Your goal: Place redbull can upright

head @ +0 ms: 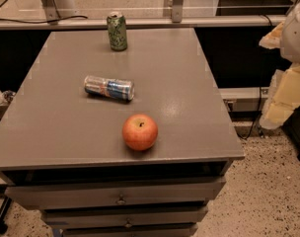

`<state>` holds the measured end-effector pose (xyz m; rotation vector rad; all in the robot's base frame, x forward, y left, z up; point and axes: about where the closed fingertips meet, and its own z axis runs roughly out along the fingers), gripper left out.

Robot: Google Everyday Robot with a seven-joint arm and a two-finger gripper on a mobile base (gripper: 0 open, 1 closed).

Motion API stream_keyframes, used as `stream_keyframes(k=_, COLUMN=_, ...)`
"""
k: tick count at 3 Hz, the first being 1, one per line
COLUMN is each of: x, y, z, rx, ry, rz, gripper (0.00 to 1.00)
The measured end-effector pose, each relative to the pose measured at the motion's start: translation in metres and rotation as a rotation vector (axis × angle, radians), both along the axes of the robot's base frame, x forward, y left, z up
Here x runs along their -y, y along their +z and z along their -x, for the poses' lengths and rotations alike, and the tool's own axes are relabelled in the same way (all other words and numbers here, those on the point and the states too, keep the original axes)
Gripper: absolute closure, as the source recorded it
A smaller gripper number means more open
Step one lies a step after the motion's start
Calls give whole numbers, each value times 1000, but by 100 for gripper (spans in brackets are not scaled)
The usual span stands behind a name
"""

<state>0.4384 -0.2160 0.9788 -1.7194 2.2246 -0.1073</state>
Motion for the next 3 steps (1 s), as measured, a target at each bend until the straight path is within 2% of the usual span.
stream_keyframes(k=1, x=0, y=0, z=0, rx=0, ry=0, rz=0, gripper=0)
stream_keyframes(k=2, x=-29, y=-8, z=-17, rx=3, ry=53, rz=-47, gripper=0)
stream_keyframes(k=3, x=-75, y=-8, z=-51, rx=25, ry=123, rz=-114, gripper=0)
